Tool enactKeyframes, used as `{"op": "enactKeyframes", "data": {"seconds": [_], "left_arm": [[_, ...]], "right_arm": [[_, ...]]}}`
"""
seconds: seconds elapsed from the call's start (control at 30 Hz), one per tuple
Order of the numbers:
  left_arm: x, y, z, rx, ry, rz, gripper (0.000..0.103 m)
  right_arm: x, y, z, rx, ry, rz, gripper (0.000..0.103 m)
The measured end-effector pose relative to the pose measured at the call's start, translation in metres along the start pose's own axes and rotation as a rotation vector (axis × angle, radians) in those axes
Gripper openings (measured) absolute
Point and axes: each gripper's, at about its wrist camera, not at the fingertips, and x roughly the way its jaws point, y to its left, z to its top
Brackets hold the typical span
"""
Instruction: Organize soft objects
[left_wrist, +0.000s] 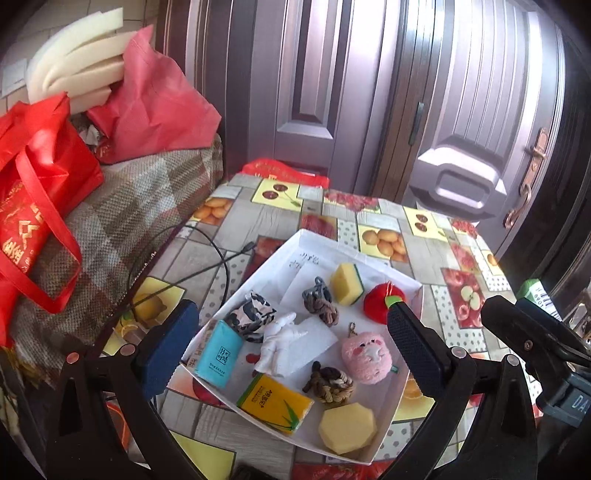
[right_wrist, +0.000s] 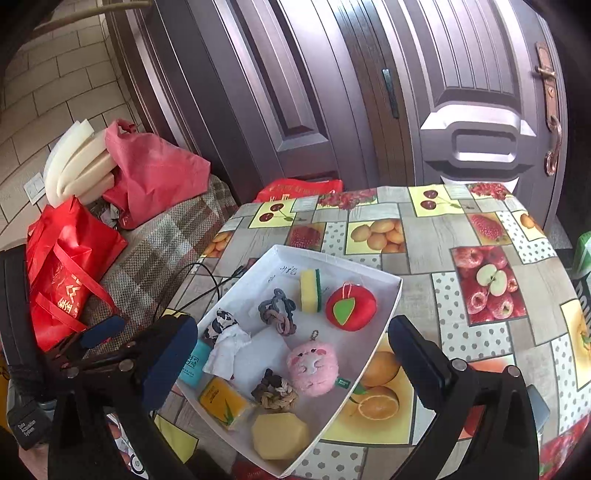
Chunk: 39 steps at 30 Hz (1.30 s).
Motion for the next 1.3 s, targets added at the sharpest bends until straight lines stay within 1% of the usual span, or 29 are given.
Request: {"op": "enactKeyframes", "data": {"seconds": [0.1, 0.13, 0.2, 0.37, 0.47, 0.53, 0.63, 0.7, 0.83, 0.93, 1.03, 1.1, 1.17, 1.23, 1.3], "left_arm": [[-0.044, -0.002, 0.003, 0.008, -0.132, 0.022, 0.103], [-0.057, -0.003, 0.006, 0.014, -0.164, 0.028, 0.103], [-0.081, -0.004, 0.015, 0.030, -0.207, 0.028, 0.103], [-0.135, -0.009, 0.040, 0.082, -0.328, 0.025, 0.103], [-0.159, -0.007, 0.046, 0.089, -0.382, 0.003, 0.103], [-0.170, -0.007, 0.043, 0.079, -0.400, 0.014, 0.103], [-0.180, -0.008, 0.036, 0.058, -0.408, 0.015, 0.103], [-0.188, -0.014, 0.030, 0.061, -0.402, 0.021, 0.103], [-0.204, -0.023, 0.021, 0.032, -0.389, 0.082, 0.103], [-0.213, -0.026, 0.013, -0.018, -0.359, 0.151, 0.103], [-0.215, -0.026, 0.002, -0.061, -0.294, 0.196, 0.103], [-0.217, -0.024, -0.008, -0.077, -0.280, 0.190, 0.103], [-0.217, -0.022, -0.014, -0.084, -0.268, 0.177, 0.103], [-0.219, -0.023, -0.013, -0.063, -0.253, 0.162, 0.103], [-0.223, -0.027, -0.011, -0.032, -0.261, 0.167, 0.103]], "right_arm": [[-0.029, -0.001, 0.006, -0.042, -0.119, -0.010, 0.103], [-0.040, -0.001, 0.009, -0.056, -0.164, -0.025, 0.103], [-0.060, 0.002, 0.019, -0.065, -0.237, -0.053, 0.103], [-0.110, 0.018, 0.042, -0.066, -0.394, -0.032, 0.103], [-0.133, 0.028, 0.044, -0.067, -0.460, -0.022, 0.103], [-0.142, 0.033, 0.040, -0.090, -0.492, -0.037, 0.103], [-0.154, 0.035, 0.027, -0.120, -0.536, -0.082, 0.103], [-0.165, 0.031, 0.020, -0.109, -0.563, -0.127, 0.103], [-0.193, 0.018, 0.022, -0.116, -0.579, -0.218, 0.103], [-0.217, 0.001, 0.025, -0.097, -0.595, -0.245, 0.103], [-0.240, -0.016, 0.015, -0.083, -0.615, -0.239, 0.103], [-0.252, -0.026, 0.004, -0.071, -0.638, -0.243, 0.103], [-0.261, -0.034, -0.004, -0.065, -0.641, -0.266, 0.103], [-0.270, -0.040, -0.006, -0.043, -0.618, -0.310, 0.103], [-0.282, -0.050, -0.007, 0.000, -0.622, -0.333, 0.103]]}}
